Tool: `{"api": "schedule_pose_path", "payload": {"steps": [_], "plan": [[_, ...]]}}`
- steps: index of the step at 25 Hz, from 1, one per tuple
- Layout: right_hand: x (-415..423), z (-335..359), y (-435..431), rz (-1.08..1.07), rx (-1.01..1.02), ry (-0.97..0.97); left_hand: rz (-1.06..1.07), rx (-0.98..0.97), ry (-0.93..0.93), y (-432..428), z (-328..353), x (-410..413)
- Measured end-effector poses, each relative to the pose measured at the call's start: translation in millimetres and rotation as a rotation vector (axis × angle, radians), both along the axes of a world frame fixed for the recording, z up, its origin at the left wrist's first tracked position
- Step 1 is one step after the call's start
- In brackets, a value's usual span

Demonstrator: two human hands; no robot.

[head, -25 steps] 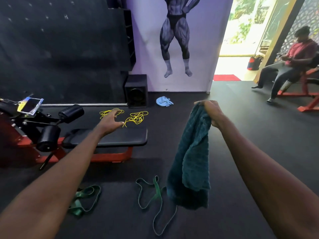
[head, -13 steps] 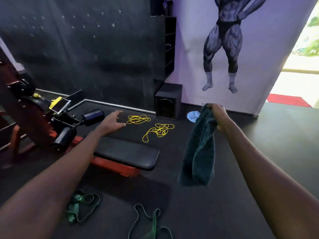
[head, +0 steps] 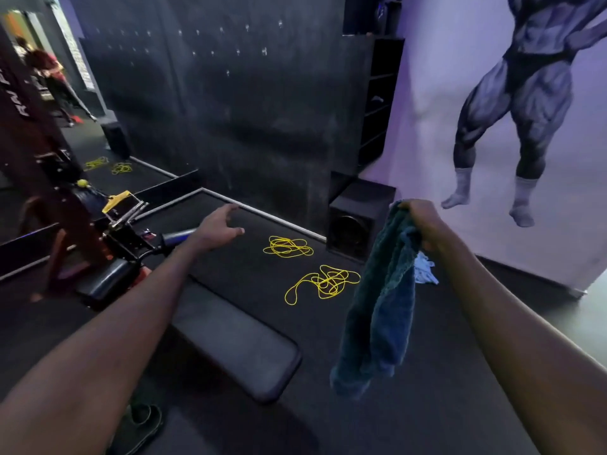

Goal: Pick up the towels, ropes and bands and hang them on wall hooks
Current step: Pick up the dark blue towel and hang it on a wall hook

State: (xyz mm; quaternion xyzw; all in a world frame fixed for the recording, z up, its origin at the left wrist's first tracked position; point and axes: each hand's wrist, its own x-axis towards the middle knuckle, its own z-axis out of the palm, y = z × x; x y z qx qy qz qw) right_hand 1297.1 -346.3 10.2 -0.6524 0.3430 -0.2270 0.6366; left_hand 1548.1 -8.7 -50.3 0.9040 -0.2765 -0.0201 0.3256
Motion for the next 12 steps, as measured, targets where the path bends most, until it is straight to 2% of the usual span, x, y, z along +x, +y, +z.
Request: {"api": "schedule_pose_path", "payload": {"steps": [8,12], "plan": [[219.2,-16.5,-140.2,0.183,-0.05,-0.053,0.104,0.025,-0.019,-115.9,4.0,151.9],[356.4,-1.7,-195.1,0.309,-0.171,-0.063,0.199,0.045,-0.019,-159.4,21.4,236.7]]}}
